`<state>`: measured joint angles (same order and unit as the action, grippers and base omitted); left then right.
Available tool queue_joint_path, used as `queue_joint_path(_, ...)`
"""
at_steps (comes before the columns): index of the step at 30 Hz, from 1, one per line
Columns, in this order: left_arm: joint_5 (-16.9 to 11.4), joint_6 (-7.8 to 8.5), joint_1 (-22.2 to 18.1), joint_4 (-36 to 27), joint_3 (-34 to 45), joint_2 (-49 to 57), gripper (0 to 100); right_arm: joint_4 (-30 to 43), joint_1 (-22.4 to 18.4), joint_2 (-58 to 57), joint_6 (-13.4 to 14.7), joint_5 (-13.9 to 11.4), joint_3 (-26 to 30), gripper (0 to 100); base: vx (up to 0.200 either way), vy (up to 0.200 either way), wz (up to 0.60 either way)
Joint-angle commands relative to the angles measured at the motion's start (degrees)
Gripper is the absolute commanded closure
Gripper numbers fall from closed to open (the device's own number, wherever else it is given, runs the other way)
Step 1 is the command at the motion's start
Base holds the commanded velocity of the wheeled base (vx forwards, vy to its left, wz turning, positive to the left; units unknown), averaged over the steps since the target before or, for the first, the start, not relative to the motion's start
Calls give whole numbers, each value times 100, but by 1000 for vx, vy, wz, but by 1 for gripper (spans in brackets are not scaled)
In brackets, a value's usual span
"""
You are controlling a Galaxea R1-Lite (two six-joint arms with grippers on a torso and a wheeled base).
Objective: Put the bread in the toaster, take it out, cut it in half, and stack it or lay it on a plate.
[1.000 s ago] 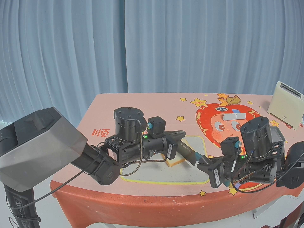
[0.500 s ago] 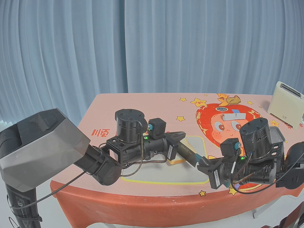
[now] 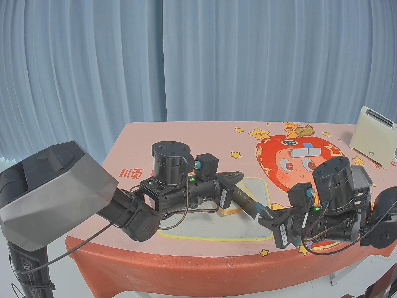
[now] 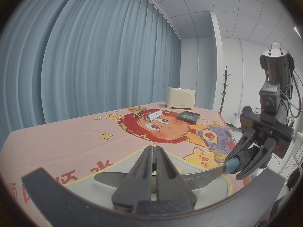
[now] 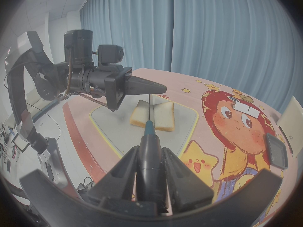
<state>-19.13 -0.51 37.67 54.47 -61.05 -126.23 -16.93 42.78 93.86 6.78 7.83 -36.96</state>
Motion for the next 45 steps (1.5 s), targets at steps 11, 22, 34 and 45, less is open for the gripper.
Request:
queue_joint_path(11, -3, -2, -14, 20, -12, 11, 100, 6, 3, 1, 34, 0, -4, 100, 0, 0, 0)
queue_joint_path(22, 5, -2, 4, 55, 41, -7, 100, 15, 11, 28, 60, 0, 40, 100, 0, 0, 0)
queue_joint_path(34, 5, -142, -75, -6, -302, 37, 100, -3, 3, -16, 60, 0, -39, 100, 0, 0, 0)
queue_joint_path(45, 5, -195, -322, 2, -311, -42, 100, -3, 3, 1, 60, 0, -57, 100, 0, 0, 0)
